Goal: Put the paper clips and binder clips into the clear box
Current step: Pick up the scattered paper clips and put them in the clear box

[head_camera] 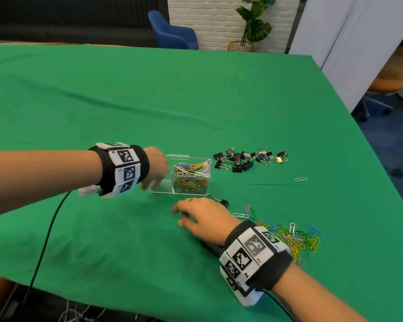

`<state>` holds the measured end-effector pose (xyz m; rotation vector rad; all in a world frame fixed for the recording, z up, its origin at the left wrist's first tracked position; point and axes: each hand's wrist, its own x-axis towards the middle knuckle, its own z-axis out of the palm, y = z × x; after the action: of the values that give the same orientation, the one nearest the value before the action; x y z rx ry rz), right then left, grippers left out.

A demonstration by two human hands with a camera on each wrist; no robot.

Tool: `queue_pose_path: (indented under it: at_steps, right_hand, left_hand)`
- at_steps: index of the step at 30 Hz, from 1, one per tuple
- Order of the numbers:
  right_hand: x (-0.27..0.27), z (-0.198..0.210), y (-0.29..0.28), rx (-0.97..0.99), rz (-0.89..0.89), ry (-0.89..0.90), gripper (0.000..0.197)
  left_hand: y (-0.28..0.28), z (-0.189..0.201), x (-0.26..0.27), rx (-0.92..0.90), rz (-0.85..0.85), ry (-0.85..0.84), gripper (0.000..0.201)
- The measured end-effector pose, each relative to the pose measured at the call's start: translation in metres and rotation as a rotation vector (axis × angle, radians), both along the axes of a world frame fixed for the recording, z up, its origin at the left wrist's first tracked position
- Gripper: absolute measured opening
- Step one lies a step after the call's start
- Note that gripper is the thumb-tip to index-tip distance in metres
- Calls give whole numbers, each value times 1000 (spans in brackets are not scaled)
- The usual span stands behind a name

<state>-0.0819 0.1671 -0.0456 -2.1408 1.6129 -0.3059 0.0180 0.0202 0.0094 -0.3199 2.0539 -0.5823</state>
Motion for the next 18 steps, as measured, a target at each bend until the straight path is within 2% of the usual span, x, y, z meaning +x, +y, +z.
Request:
queue_pose_path:
  at_steps: [6, 12, 18]
  right_hand:
    - [-7, 0, 4, 9, -8, -12, 30]
    - [-14, 7, 3, -2, -38, -56, 28]
    - [-16, 8, 7, -4, -68, -67, 27]
  left_hand:
    - [-5, -1, 5, 52, 37, 143, 26]
    - [-5, -7, 21, 71, 151, 365, 34]
    - [-2, -17, 31, -2, 112, 393, 54]
